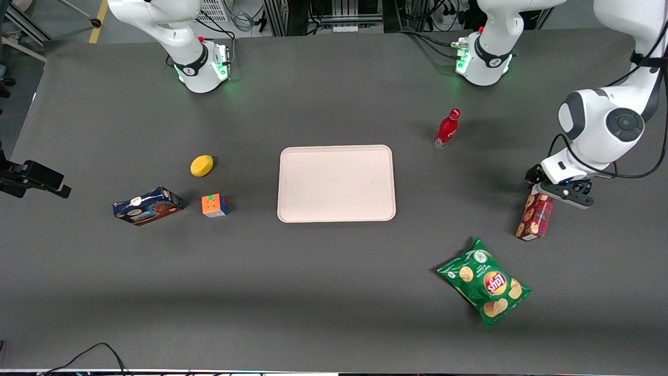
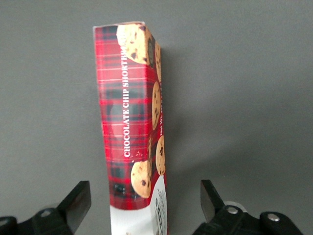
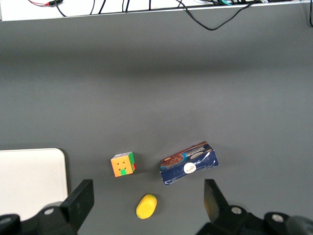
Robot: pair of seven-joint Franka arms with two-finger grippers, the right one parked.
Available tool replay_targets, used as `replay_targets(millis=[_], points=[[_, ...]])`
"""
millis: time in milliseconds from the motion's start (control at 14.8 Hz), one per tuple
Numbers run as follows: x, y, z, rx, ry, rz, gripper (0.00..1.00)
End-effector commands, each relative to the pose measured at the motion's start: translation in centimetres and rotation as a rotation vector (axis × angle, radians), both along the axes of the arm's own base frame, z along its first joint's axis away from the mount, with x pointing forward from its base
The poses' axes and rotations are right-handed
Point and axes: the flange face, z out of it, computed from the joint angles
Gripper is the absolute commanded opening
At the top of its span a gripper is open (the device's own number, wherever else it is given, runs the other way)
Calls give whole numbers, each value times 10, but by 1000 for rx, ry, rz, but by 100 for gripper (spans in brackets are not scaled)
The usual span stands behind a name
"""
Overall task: Place red cookie box on tray
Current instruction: 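Lower the open left gripper down around the red shortbread box, then close the left gripper on the box and lift it upright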
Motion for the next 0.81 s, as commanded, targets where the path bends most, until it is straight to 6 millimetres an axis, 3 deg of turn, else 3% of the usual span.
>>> replay_targets(millis=[0,202,539,607,742], points=[[2,1,-20,4,-25,-40,100],[1,-1,-45,2,-30,-45,100],[0,-1,-48,-1,-24,-41,97],[1,-1,-47,0,-26,-41,78],[4,0,-45,1,-30,-41,22]])
